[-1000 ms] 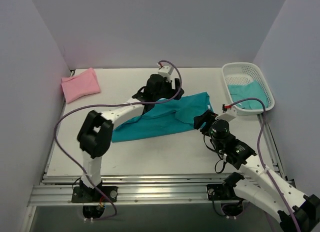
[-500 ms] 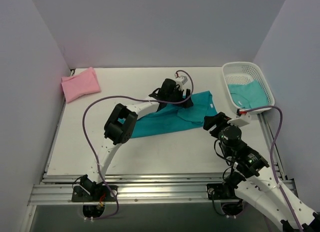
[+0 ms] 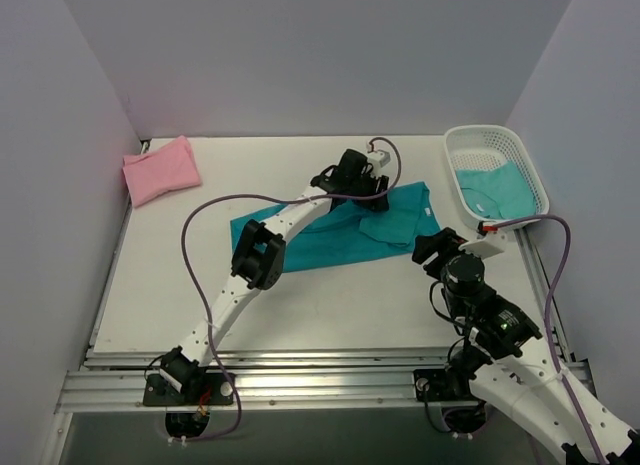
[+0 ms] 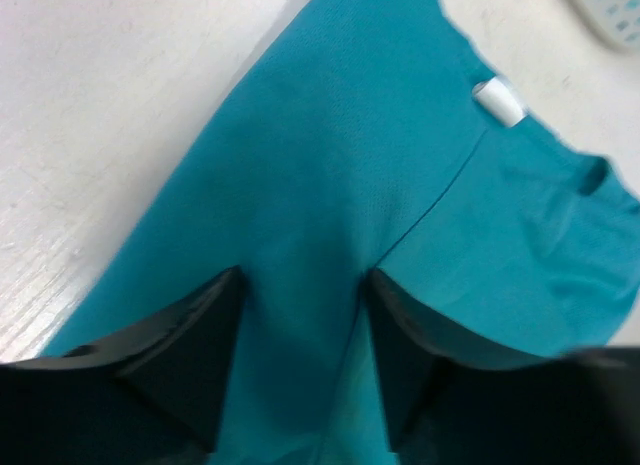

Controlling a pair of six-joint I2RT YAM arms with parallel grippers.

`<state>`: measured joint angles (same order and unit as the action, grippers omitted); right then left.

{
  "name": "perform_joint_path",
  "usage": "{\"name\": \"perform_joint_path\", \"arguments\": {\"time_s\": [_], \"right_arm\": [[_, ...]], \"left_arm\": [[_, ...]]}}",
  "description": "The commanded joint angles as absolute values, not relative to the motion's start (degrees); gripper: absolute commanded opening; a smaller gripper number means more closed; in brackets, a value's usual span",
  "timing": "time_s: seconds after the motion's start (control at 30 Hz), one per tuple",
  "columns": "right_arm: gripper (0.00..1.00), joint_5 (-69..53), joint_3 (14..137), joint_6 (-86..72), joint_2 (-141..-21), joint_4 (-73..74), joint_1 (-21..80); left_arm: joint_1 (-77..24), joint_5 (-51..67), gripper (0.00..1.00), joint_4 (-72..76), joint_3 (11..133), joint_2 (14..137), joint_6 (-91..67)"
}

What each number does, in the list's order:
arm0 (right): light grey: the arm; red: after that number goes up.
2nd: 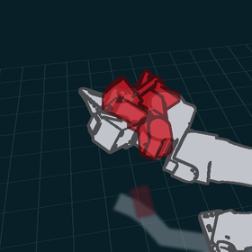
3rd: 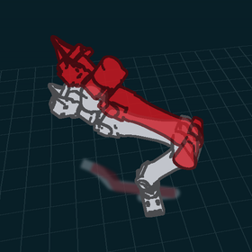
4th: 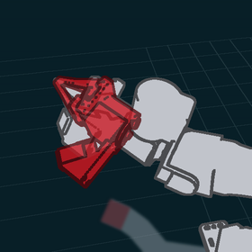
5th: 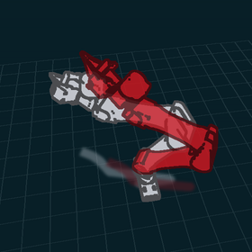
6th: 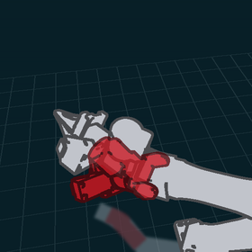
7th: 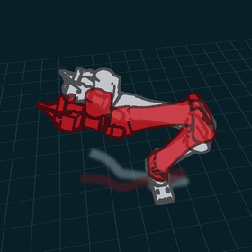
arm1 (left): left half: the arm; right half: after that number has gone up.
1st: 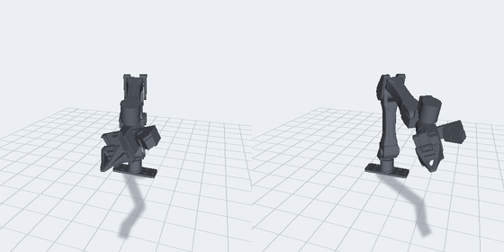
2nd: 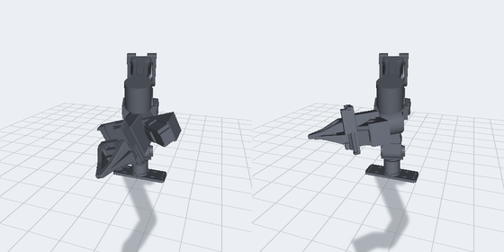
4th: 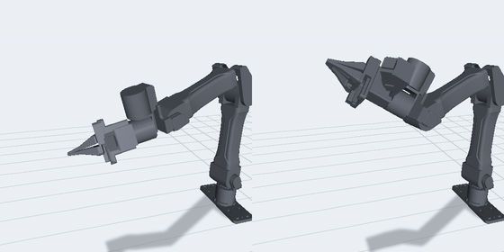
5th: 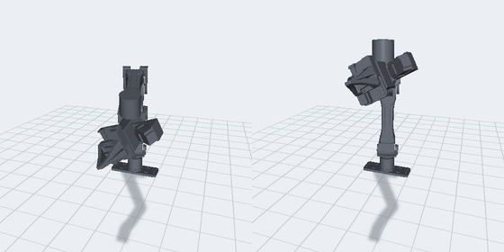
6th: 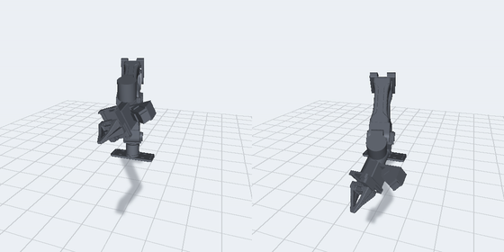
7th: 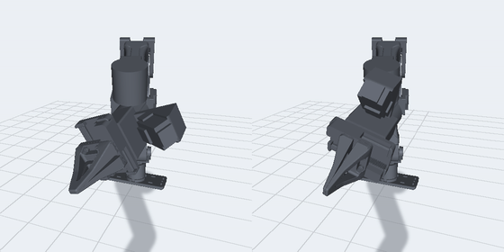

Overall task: Fold and stack the t-shirts
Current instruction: Rotate the tshirt 90 degrees

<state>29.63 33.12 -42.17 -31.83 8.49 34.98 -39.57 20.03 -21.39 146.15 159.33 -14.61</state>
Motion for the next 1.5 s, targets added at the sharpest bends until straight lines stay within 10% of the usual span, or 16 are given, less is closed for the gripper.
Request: {"name": "perform_joint_path", "arguments": {"time_s": [0.0,0.67,0.87,1.27,1.47], "right_arm": [[0.58,32.6,36.2,-42.0,-31.3,8.8,35.5],[0.56,32.6,38.8,-39.7,-38.1,5.1,35.5],[0.56,32.1,37.7,-40.3,-38.5,3.9,35.5],[0.56,25.9,33.2,-42.0,-43.4,-6.0,35.6],[0.56,15.3,32.1,-46.7,-61.2,-22.4,39.3]], "left_arm": [[-39.6,15.9,0.58,-35.5,151.5,163.0,-12.3],[-10.1,20.2,0.57,-27.4,153.3,165.9,-34.9],[-7.7,32.1,0.98,6.9,140.0,158.0,-47.7],[-5.2,36.0,0.94,75.6,132.6,150.0,-102.3],[0.8,36.7,0.94,85.4,93.8,128.2,-94.0]]}}
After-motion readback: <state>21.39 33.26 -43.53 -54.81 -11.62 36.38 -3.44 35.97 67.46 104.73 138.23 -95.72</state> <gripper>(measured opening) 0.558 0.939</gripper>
